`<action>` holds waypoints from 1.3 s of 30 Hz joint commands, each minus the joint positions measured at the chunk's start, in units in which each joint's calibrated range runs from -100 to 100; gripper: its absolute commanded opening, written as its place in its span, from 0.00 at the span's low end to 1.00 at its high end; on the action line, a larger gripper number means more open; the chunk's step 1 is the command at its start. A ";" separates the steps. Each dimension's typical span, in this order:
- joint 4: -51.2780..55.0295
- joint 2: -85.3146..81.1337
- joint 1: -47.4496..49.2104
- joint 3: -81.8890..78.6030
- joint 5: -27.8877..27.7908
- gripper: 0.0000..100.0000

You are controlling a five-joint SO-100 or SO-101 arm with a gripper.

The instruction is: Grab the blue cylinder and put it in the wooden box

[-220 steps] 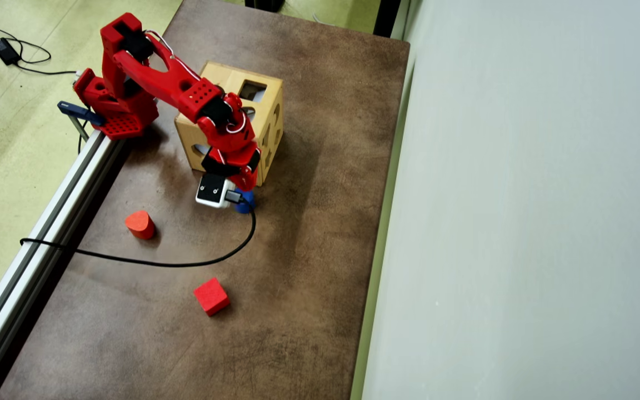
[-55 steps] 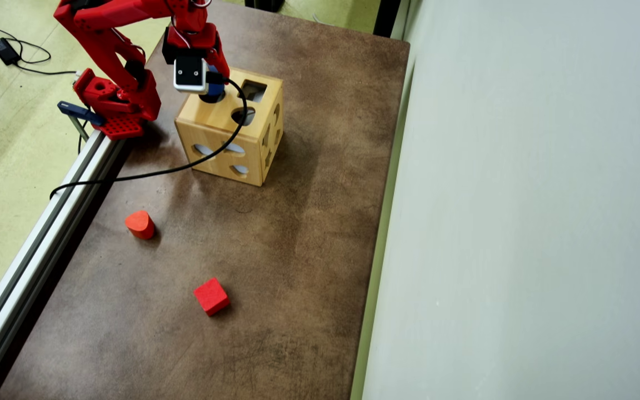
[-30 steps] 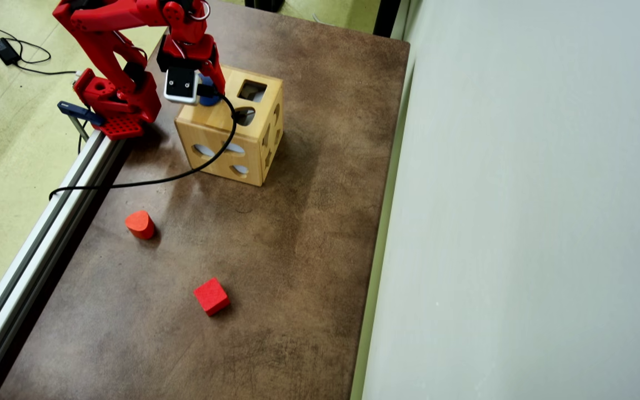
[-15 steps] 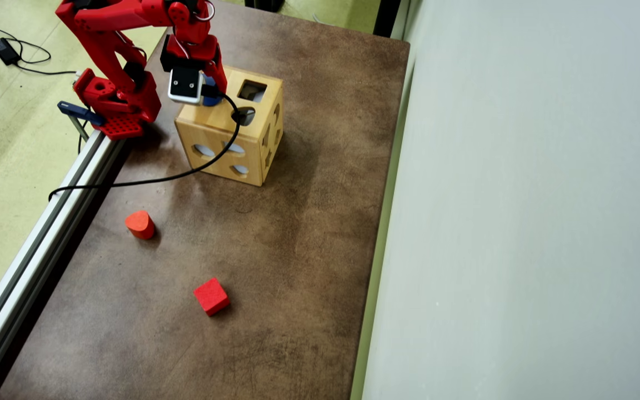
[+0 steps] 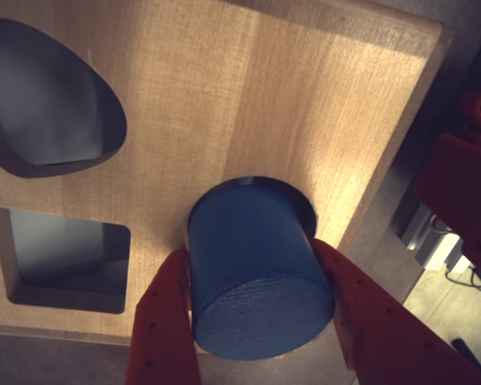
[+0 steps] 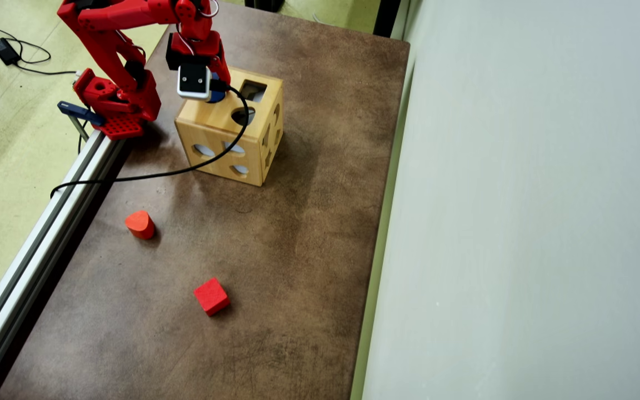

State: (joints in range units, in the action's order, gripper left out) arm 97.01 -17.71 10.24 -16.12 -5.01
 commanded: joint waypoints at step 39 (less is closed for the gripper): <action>0.57 -3.82 0.68 0.37 -0.20 0.33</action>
State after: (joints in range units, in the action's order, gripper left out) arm 97.09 -17.54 10.74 -16.30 -5.01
